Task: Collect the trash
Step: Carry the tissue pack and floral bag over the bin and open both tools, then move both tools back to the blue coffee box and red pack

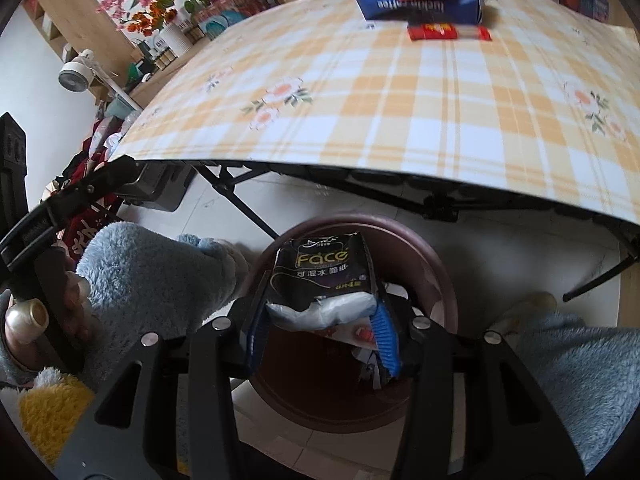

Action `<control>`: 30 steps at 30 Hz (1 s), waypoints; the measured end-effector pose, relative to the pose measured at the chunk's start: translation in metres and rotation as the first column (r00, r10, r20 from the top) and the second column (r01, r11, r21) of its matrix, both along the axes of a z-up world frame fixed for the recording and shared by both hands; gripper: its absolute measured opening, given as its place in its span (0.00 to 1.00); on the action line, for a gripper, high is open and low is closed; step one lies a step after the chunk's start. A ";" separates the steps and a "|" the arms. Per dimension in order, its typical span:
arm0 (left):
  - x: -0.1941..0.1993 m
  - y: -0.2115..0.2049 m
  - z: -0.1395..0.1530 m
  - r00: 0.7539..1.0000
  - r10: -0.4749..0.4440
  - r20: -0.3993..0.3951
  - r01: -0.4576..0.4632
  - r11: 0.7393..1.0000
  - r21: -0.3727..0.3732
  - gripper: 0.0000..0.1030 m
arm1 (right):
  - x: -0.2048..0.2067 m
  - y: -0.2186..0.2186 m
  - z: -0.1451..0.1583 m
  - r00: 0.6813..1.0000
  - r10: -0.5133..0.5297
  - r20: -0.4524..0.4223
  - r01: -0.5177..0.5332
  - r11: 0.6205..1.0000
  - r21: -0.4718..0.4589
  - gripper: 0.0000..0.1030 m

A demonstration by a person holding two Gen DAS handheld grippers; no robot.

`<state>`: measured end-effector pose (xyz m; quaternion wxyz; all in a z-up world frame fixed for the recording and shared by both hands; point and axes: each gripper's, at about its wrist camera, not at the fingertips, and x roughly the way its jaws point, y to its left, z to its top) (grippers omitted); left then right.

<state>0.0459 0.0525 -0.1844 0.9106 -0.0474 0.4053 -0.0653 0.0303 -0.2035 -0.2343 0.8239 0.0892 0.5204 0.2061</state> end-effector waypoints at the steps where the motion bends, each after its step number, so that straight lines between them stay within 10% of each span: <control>1: 0.000 0.001 -0.001 1.000 0.003 -0.005 -0.003 1.000 -0.003 0.94 | 0.000 0.001 -0.001 1.000 0.002 -0.003 -0.002 1.000 -0.001 0.47; 11: 0.003 0.003 -0.005 0.999 0.014 -0.031 -0.015 1.000 -0.011 0.94 | 0.000 0.004 -0.002 1.000 -0.006 0.001 0.006 0.999 -0.042 0.91; 30: 0.004 0.009 -0.003 0.998 0.048 -0.045 -0.049 0.999 -0.018 0.94 | 0.013 -0.030 0.041 0.977 -0.128 0.170 0.132 0.991 -0.015 0.94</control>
